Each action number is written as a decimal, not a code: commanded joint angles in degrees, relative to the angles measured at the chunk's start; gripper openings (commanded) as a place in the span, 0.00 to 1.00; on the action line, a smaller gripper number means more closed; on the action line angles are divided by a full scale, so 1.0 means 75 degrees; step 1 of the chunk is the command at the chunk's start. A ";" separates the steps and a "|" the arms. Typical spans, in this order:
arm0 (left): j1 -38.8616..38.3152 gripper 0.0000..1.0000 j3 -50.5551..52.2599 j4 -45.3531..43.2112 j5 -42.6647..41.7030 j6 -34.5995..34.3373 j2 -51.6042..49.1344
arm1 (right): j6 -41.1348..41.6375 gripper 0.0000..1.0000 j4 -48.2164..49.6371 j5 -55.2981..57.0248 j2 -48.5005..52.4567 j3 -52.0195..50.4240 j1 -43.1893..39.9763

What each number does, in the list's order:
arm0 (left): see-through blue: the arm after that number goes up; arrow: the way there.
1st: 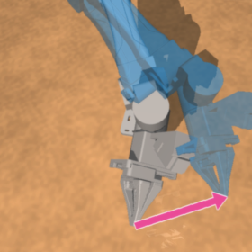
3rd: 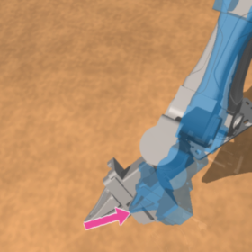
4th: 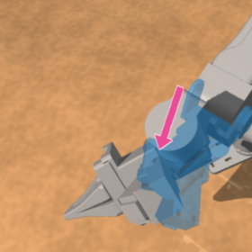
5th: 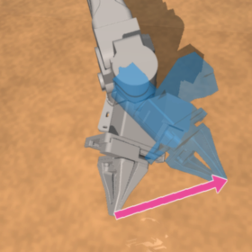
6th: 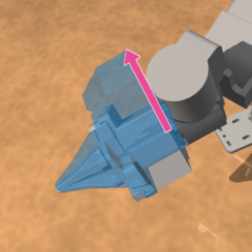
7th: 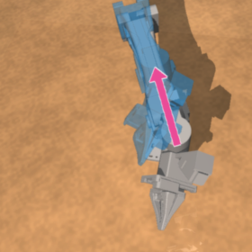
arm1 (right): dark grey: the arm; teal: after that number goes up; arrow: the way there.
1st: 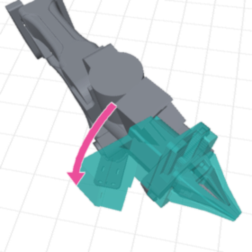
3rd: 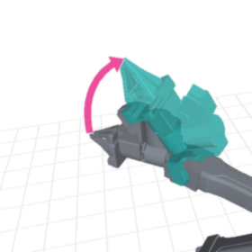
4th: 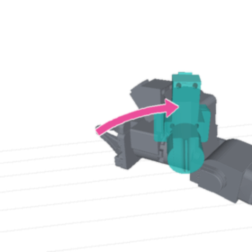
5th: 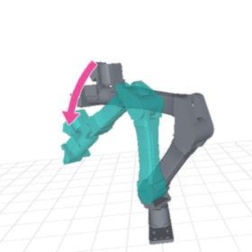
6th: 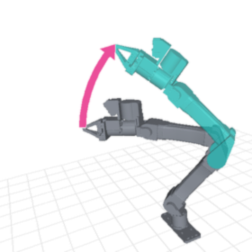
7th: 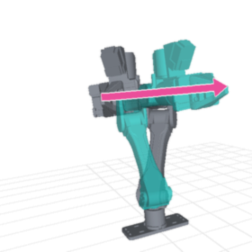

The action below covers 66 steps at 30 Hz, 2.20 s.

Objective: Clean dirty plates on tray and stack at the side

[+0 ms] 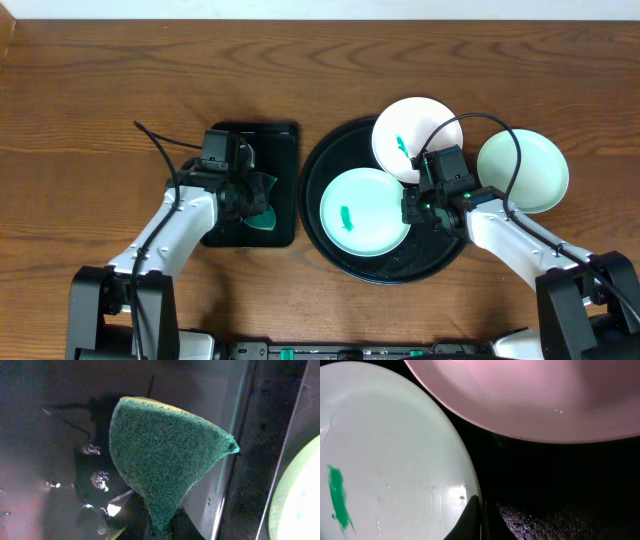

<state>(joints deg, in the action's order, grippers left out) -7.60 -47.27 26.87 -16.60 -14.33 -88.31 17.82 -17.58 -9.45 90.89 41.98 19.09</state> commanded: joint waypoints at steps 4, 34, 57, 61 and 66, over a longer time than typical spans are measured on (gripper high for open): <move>-0.0475 0.07 0.0064 -0.0061 -0.0125 -0.0137 -0.0015 | 0.0041 0.01 -0.0085 -0.0003 -0.0076 -0.0041 0.0012; -0.1300 0.07 0.0131 0.0003 -0.0099 -0.0787 -0.0015 | 0.0044 0.01 -0.0085 -0.0006 -0.0076 -0.0041 0.0012; -0.1300 0.07 -0.0909 0.0242 0.2159 -0.0647 0.1486 | 0.0679 0.01 -0.0198 -0.0006 -0.0076 -0.0041 0.0012; -0.1300 0.07 -0.0906 0.0635 0.2159 -0.0647 0.1445 | 0.1218 0.01 -0.0615 -0.0044 -0.0076 -0.0041 0.0012; -0.1300 0.07 -0.0906 0.0752 0.2162 -0.0644 0.1445 | 0.1218 0.01 -0.0632 -0.0597 -0.0090 -0.0038 0.0012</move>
<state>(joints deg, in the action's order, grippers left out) -17.28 -53.36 32.49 -1.28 -19.49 -77.38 25.10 -21.32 -10.26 90.26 42.17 19.07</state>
